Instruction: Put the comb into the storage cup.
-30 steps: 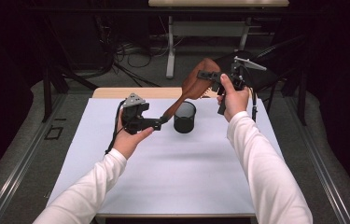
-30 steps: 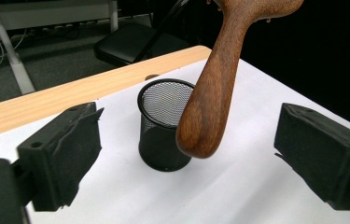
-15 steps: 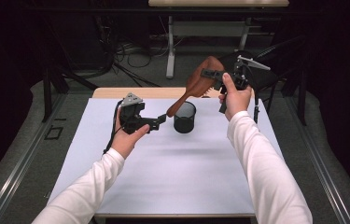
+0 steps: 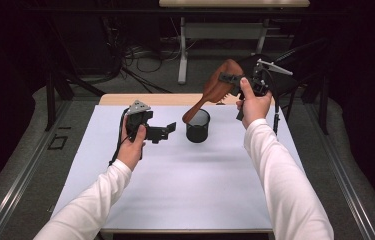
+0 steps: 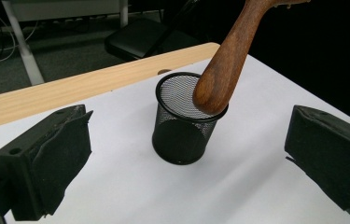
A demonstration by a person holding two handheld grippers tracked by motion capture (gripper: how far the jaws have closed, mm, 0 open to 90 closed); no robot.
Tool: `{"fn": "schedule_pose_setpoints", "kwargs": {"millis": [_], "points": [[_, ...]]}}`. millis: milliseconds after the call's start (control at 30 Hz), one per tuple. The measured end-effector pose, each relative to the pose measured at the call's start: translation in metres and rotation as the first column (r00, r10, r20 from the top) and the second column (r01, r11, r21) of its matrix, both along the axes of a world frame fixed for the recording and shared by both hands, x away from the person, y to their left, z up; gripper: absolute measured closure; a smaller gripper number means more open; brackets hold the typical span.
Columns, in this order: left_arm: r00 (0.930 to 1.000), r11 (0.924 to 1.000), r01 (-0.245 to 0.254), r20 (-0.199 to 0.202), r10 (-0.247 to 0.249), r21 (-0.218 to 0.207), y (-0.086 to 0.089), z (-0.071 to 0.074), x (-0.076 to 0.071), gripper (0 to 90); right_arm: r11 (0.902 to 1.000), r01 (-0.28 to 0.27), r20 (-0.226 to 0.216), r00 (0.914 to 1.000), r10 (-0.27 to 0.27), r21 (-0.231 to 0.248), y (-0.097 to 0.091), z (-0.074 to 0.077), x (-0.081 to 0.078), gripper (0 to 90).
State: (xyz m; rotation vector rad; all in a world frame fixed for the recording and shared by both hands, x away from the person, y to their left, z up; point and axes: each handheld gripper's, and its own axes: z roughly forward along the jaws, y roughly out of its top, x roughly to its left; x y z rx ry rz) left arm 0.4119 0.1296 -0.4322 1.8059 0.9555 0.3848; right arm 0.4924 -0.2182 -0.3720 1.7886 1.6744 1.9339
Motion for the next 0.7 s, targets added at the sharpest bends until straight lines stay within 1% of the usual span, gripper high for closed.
{"fn": "schedule_pose_setpoints", "kwargs": {"millis": [100,267,400,433,633,700], "points": [[1.0,1.0,-0.001,0.004,0.001,0.0,0.002,0.0,0.0,0.3,0.9998,0.021,0.002,0.9998,-0.021,-0.007,0.0,-0.001,0.001,49.8],[1.0,1.0,-0.005,0.004,0.005,0.008,0.004,0.0,0.0,0.3,0.9993,0.036,0.001,0.9994,-0.036,-0.011,-0.002,-0.002,0.001,49.7],[0.9999,0.9999,-0.013,-0.004,0.013,0.009,0.007,-0.003,0.0,0.3,0.9984,0.051,0.003,0.9987,-0.051,-0.022,-0.005,-0.003,0.002,49.7],[0.9998,0.9998,-0.018,-0.01,0.018,0.007,0.009,-0.004,0.0,0.2,0.9982,0.056,0.005,0.9984,-0.056,-0.018,-0.005,-0.003,0.003,49.7],[0.9994,0.9995,-0.032,-0.012,0.032,0.007,0.013,-0.005,0.0,0.3,0.9967,0.077,0.005,0.997,-0.077,-0.025,-0.008,-0.004,0.003,49.7],[0.9993,0.9994,-0.035,-0.012,0.035,0.005,0.014,-0.005,0.0,0.3,0.9963,0.084,0.003,0.9965,-0.084,-0.018,-0.009,-0.005,0.003,49.7]]}}
